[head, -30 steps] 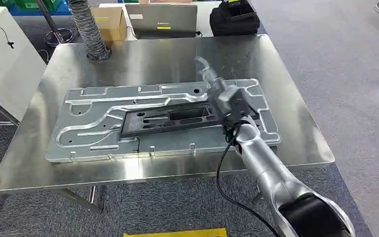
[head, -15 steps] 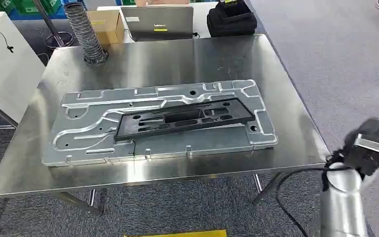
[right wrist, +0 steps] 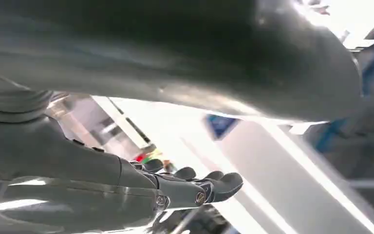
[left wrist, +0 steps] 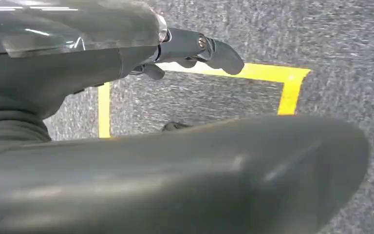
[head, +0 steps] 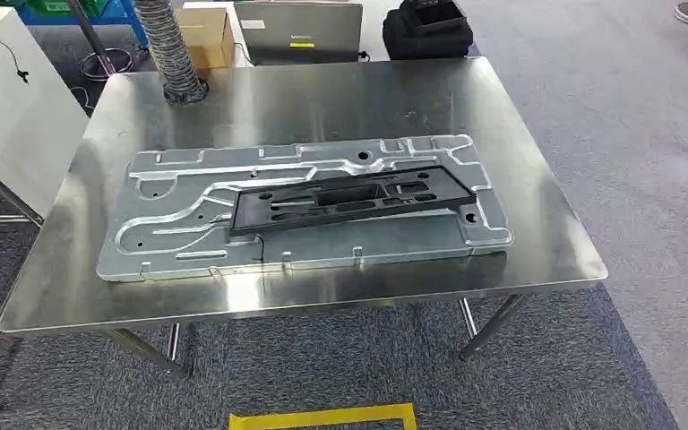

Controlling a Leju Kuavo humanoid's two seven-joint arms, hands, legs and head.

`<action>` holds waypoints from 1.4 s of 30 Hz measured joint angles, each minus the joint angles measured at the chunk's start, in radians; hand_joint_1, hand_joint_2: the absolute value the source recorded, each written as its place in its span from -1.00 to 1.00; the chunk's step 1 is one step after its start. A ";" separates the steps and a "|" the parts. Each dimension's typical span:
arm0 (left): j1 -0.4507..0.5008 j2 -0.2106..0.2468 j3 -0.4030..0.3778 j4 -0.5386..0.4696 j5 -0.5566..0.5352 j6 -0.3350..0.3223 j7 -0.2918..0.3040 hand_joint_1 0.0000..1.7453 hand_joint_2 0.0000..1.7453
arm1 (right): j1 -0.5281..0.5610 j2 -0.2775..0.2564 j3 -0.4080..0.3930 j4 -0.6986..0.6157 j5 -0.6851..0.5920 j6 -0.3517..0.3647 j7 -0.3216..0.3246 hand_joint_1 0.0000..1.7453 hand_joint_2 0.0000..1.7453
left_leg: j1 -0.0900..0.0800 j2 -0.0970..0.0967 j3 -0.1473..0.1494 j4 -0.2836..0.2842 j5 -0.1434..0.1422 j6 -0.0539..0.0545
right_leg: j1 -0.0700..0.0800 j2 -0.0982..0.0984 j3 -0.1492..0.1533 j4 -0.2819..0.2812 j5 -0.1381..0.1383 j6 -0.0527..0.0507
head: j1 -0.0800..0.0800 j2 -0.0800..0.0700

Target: Take the parts from the cabinet and place them on the table.

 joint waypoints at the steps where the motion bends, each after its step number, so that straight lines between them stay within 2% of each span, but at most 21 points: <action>1: 0.001 0.000 0.000 0.000 0.000 0.000 0.000 -1.00 -1.00 | -0.002 0.004 -0.035 0.025 0.012 0.006 -0.014 -1.00 -1.00 | -0.004 -0.004 -0.005 0.002 0.006 -0.007 | 0.007 0.001 0.018 -0.035 -0.017 -0.005 | 0.000 0.000; 5: 0.003 -0.001 0.001 0.000 0.000 0.000 -0.002 -1.00 -1.00 | 0.006 0.021 -0.137 0.104 0.029 0.008 -0.036 -1.00 -1.00 | -0.006 -0.005 -0.003 -0.006 0.035 -0.033 | 0.005 0.003 -0.004 -0.035 0.013 -0.033 | 0.001 0.000; 6: 0.002 -0.001 0.002 0.000 0.000 0.000 -0.002 -1.00 -1.00 | 0.005 0.024 -0.150 0.114 0.030 0.008 -0.036 -1.00 -1.00 | -0.001 -0.006 -0.013 0.008 0.008 -0.038 | 0.002 -0.001 -0.016 -0.036 0.026 -0.040 | 0.000 0.000; 9: 0.002 -0.002 0.002 0.000 0.000 0.000 -0.002 -1.00 -1.00 | 0.007 0.035 -0.173 0.134 0.031 0.008 -0.041 -1.00 -1.00 | 0.004 -0.004 -0.063 0.195 -0.177 -0.054 | 0.003 0.000 -0.057 -0.035 0.059 -0.051 | 0.000 0.000; 11: 0.000 -0.003 0.002 0.000 0.000 -0.001 -0.002 -1.00 -1.00 | 0.007 0.039 -0.185 0.147 0.031 0.008 -0.041 -1.00 -1.00 | 0.007 -0.004 -0.075 0.315 -0.214 -0.058 | 0.006 0.000 -0.088 -0.031 0.081 -0.050 | 0.000 0.000; 13: 0.000 -0.003 0.002 0.000 0.000 -0.001 -0.002 -1.00 -1.00 | 0.006 0.043 -0.194 0.155 0.031 0.007 -0.041 -1.00 -1.00 | 0.006 -0.004 -0.020 0.282 -0.164 -0.053 | 0.010 0.000 -0.113 -0.027 0.096 -0.048 | 0.000 0.000; 14: -0.001 -0.003 0.002 0.000 0.000 -0.001 -0.002 -1.00 -1.00 | 0.006 0.045 -0.199 0.159 0.031 0.007 -0.042 -1.00 -1.00 | 0.005 -0.005 0.057 0.185 -0.125 -0.044 | 0.013 0.000 -0.129 -0.023 0.107 -0.047 | 0.000 0.000; 15: -0.004 -0.002 0.002 0.000 0.000 -0.001 -0.002 -1.00 -1.00 | 0.006 0.047 -0.203 0.163 0.033 0.007 -0.042 -1.00 -1.00 | 0.001 -0.005 0.139 0.076 -0.121 -0.031 | 0.014 0.000 -0.136 -0.021 0.116 -0.046 | 0.000 0.000; 17: -0.010 0.001 0.002 -0.001 0.000 -0.002 -0.005 -1.00 -1.00 | 0.006 0.049 -0.210 0.173 0.066 0.017 -0.032 -1.00 -1.00 | -0.005 -0.002 0.227 -0.051 -0.157 -0.022 | 0.016 0.000 -0.139 -0.020 0.129 -0.035 | 0.000 0.000; 21: -0.009 -0.005 0.003 0.000 0.003 -0.012 -0.011 -1.00 -1.00 | -0.012 0.058 -0.290 0.307 0.197 -0.024 -0.035 -1.00 -1.00 | 0.001 0.002 0.202 -0.068 -0.112 0.002 | 0.011 0.001 -0.140 -0.028 0.149 -0.011 | 0.000 0.000; 23: -0.009 -0.005 0.004 0.000 0.007 -0.014 -0.013 -1.00 -1.00 | -0.018 0.064 -0.323 0.391 0.244 -0.062 -0.036 -1.00 -1.00 | -0.001 0.005 0.172 -0.071 -0.087 0.013 | 0.010 0.004 -0.173 0.052 0.027 -0.005 | 0.000 0.000; 25: -0.009 -0.005 0.005 0.000 0.009 -0.016 -0.014 -1.00 -1.00 | -0.034 0.070 -0.364 0.532 0.309 -0.106 -0.019 -1.00 -1.00 | -0.002 0.009 0.137 -0.068 -0.061 0.012 | 0.006 0.004 -0.210 0.219 -0.079 0.006 | 0.000 0.000; 27: -0.009 -0.005 0.005 0.000 0.007 -0.017 -0.014 -1.00 -1.00 | -0.038 0.077 -0.384 0.620 0.365 -0.129 0.009 -1.00 -1.00 | -0.002 0.010 0.105 -0.058 -0.043 0.008 | 0.002 0.004 -0.202 0.277 -0.056 0.011 | 0.000 0.000; 28: -0.008 -0.005 0.005 0.000 0.006 -0.017 -0.014 -1.00 -1.00 | -0.041 0.080 -0.391 0.662 0.390 -0.135 0.027 -1.00 -1.00 | -0.002 0.010 0.085 -0.049 -0.036 0.004 | -0.002 0.003 -0.170 0.250 -0.013 0.014 | 0.000 0.000; 30: -0.008 -0.009 0.005 0.000 -0.006 -0.028 -0.015 -1.00 -1.00 | -0.053 0.096 -0.382 0.774 0.536 -0.106 0.163 -1.00 -1.00 | 0.002 0.010 0.049 -0.024 -0.025 -0.006 | -0.008 0.003 -0.052 0.092 0.045 0.018 | 0.000 0.000; 32: -0.011 -0.015 0.003 0.000 -0.015 -0.034 -0.022 -1.00 -1.00 | -0.064 0.112 -0.333 0.889 0.684 -0.086 0.326 -1.00 -1.00 | 0.000 0.011 0.028 0.000 -0.017 -0.019 | 0.004 0.007 0.030 -0.051 -0.013 0.006 | 0.000 0.000; 36: -0.007 -0.024 0.000 0.001 -0.035 -0.029 -0.023 -1.00 -1.00 | -0.085 0.178 -0.267 1.067 0.792 0.056 0.593 -1.00 -1.00 | 0.003 0.011 0.022 -0.003 0.016 -0.045 | 0.005 0.001 0.001 -0.038 0.010 -0.032 | 0.000 0.000; 38: -0.005 -0.028 0.000 0.002 -0.034 -0.024 -0.016 -1.00 -1.00 | -0.096 0.201 -0.239 1.109 0.820 0.106 0.647 -1.00 -1.00 | 0.009 0.009 -0.004 0.055 -0.084 -0.056 | 0.004 -0.005 -0.025 -0.037 0.033 -0.050 | 0.000 0.000; 40: -0.008 -0.031 0.000 0.002 -0.034 -0.015 -0.009 -1.00 -1.00 | -0.103 0.216 -0.210 1.147 0.836 0.149 0.659 -1.00 -1.00 | 0.010 0.009 -0.039 0.202 -0.205 -0.064 | 0.008 -0.004 -0.058 -0.036 0.059 -0.054 | -0.001 0.000; 41: -0.008 -0.031 0.000 0.002 -0.032 -0.013 -0.007 -1.00 -1.00 | -0.105 0.220 -0.201 1.159 0.846 0.170 0.660 -1.00 -1.00 | 0.010 0.008 -0.051 0.274 -0.234 -0.066 | 0.011 -0.004 -0.075 -0.034 0.071 -0.054 | -0.001 0.000; 42: -0.009 -0.032 0.000 0.002 -0.032 -0.011 -0.005 -1.00 -1.00 | -0.106 0.223 -0.190 1.170 0.856 0.183 0.661 -1.00 -1.00 | 0.010 0.008 -0.048 0.314 -0.225 -0.065 | 0.013 -0.005 -0.092 -0.031 0.083 -0.054 | -0.001 0.000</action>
